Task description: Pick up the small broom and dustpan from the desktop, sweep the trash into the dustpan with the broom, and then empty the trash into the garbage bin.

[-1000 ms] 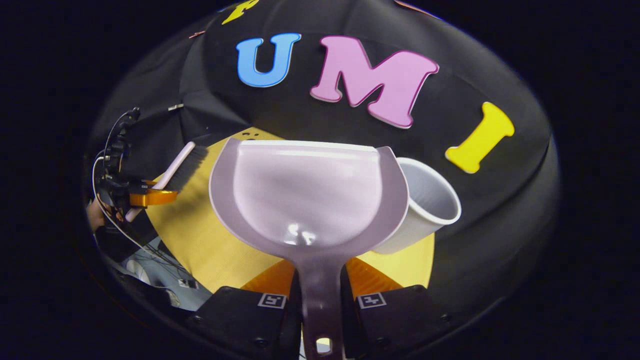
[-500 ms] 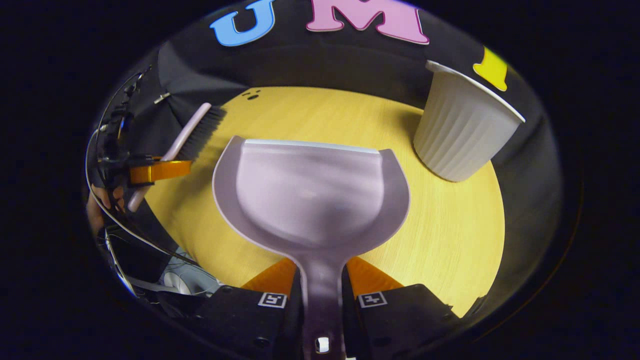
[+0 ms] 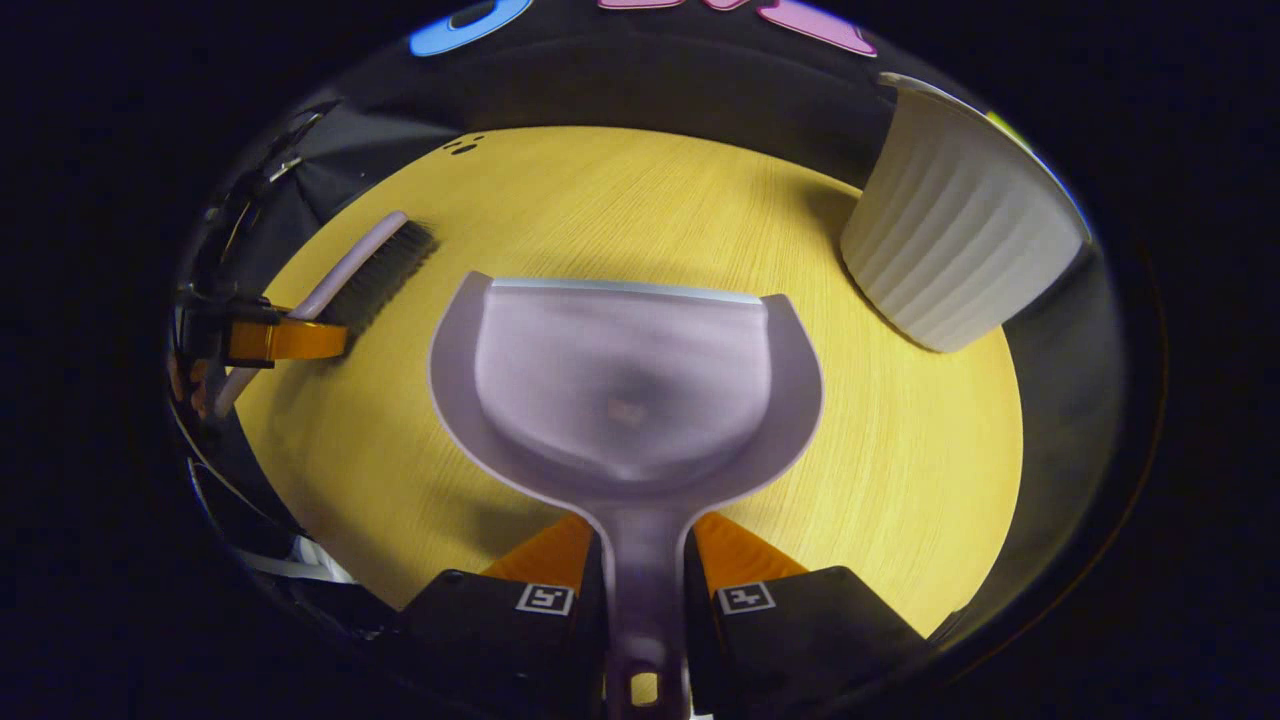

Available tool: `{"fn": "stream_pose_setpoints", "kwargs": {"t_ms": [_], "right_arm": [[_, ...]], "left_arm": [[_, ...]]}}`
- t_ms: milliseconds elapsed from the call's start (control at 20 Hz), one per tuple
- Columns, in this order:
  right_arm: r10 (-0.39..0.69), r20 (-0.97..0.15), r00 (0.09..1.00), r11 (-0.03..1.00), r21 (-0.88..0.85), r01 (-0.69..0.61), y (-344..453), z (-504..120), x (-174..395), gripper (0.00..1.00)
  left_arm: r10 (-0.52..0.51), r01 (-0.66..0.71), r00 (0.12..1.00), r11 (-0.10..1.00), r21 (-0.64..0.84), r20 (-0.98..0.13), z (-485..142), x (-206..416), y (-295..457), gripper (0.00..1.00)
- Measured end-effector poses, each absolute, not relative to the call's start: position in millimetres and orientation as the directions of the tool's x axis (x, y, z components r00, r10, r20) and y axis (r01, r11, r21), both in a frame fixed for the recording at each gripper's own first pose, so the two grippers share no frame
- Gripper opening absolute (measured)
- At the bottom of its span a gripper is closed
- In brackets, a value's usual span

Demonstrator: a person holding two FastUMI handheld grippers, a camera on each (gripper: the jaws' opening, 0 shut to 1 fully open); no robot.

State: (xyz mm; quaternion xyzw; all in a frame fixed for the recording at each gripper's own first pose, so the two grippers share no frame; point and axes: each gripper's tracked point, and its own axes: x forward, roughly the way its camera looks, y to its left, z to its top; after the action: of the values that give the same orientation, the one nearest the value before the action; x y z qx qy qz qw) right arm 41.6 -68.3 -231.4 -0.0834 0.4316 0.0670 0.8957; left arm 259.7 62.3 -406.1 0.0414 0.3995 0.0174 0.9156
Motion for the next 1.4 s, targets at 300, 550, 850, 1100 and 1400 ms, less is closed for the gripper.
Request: {"fn": "stream_pose_setpoints", "kwargs": {"t_ms": [300, 550, 850, 1100, 1400], "right_arm": [[0.099, -0.809, 0.579, 0.985, -0.001, -0.170, -40, -240, 50, 0.42], [0.124, -0.796, 0.592, 0.985, 0.027, -0.170, -33, -234, 56, 0.86], [0.082, -0.667, 0.740, 0.994, 0.003, -0.108, -45, -174, 44, 0.98], [0.069, -0.474, 0.878, 0.997, 0.010, -0.073, -51, -111, 17, 0.98], [0.087, -0.196, 0.977, 0.995, -0.020, -0.093, -31, -41, -9, 0.98]], "left_arm": [[0.123, 0.032, 0.669, 0.981, 0.193, -0.733, -403, 268, 59, 0.28], [0.063, 0.061, 0.682, 0.988, 0.142, -0.728, -402, 261, 44, 0.60], [0.089, 0.047, 0.801, 0.977, 0.210, -0.592, -349, 241, 43, 0.98], [0.030, 0.035, 0.953, 0.977, 0.208, -0.300, -256, 195, 20, 0.98], [0.004, -0.005, 1.000, 0.980, 0.199, 0.009, -195, 79, -14, 0.98]]}}
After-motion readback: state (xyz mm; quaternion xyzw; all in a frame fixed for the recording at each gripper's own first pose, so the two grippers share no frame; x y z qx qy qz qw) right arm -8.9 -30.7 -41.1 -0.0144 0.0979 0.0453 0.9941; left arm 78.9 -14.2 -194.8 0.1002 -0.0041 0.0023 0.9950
